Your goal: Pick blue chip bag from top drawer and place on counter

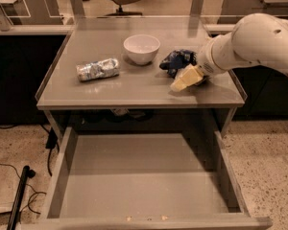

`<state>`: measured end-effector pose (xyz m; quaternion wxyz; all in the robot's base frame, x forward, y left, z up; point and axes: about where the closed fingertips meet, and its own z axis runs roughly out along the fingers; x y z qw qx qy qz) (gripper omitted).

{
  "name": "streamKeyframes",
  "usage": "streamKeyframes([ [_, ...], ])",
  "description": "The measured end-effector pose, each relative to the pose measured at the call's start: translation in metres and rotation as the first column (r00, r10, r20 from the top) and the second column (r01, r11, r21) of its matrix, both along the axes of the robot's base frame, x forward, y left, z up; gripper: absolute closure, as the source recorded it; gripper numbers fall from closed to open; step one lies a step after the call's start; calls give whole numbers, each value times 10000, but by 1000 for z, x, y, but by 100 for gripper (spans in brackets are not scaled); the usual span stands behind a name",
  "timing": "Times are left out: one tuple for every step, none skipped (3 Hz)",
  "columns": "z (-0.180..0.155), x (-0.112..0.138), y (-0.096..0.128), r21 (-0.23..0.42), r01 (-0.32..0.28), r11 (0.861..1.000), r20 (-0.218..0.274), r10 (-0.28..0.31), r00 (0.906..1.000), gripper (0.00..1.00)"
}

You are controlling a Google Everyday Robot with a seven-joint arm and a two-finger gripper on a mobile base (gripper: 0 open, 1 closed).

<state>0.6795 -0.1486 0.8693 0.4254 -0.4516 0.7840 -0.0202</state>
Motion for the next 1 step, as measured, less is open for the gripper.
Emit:
streamKeyframes([
  [0,0,0,0,0,10000,0,0,10000,0],
])
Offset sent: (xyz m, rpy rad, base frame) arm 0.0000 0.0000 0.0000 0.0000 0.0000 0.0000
